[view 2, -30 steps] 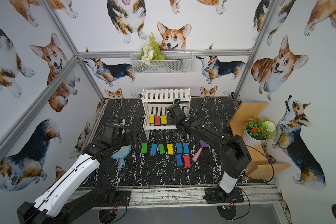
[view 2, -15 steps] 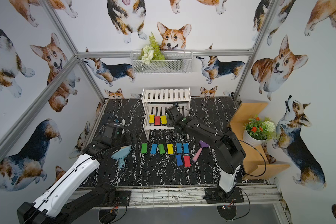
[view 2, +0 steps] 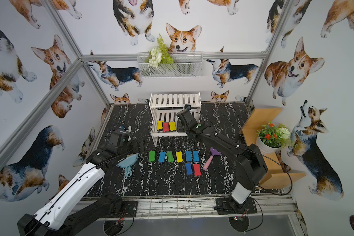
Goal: Remove the whiteboard erasers from the shelf
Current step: Pick up the whiteboard eraser from the shelf, then place the whiteboard eraser at the center of the board.
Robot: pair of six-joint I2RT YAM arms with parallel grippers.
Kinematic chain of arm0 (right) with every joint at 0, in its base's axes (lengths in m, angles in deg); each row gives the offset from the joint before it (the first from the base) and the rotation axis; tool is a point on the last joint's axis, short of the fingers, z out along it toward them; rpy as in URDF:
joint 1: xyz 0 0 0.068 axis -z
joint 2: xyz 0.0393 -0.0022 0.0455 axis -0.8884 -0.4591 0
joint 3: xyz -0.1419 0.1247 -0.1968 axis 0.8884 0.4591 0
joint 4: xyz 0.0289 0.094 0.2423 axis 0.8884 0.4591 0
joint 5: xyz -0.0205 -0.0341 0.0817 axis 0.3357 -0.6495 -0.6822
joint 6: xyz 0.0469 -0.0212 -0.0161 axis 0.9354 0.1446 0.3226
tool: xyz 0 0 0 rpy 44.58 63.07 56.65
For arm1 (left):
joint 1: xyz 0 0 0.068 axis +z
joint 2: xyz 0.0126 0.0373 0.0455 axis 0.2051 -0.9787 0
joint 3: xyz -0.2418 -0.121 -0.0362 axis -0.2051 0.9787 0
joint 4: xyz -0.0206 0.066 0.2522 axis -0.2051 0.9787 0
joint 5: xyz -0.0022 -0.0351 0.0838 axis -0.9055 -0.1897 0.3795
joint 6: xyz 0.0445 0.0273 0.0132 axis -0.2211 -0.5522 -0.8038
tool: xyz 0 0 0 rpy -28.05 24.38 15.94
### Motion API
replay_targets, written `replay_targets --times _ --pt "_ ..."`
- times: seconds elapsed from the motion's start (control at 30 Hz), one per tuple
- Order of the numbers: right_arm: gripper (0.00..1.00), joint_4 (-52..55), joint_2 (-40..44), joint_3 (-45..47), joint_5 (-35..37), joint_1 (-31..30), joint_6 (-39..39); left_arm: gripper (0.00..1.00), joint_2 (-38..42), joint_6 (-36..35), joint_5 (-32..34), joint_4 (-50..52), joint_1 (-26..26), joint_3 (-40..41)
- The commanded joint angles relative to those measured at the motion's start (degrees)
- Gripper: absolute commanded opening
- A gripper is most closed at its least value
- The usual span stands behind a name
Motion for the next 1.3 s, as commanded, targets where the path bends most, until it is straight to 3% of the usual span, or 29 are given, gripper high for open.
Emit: replay_targets --times 0.0,0.17,0.47,0.87,1.27 --pt "0.38 5.9 3.6 3.2 -5.3 -0.6 4.1 1.0 0.0 -0.3 -0.1 -0.6 0.1 -0.2" --pt "0.38 8.6 10.3 12.3 -10.2 -4.0 9.7 1.0 -1.3 -0.3 -1.0 -1.7 0.4 -0.1" --pt "0.37 10.1 12.4 22.1 -13.9 -12.6 20.0 0.99 -2.0 -0.9 -1.4 -2.2 0.5 -0.4" --pt "0.36 8.4 4.1 22.5 -15.8 -17.9 21.5 1.0 -2.2 -1.5 -1.8 -1.9 0.6 -0.3" --pt "0.35 8.9 -1.9 20.6 -15.5 -17.9 19.6 0.99 -0.9 -1.2 -1.8 -1.5 0.7 0.0"
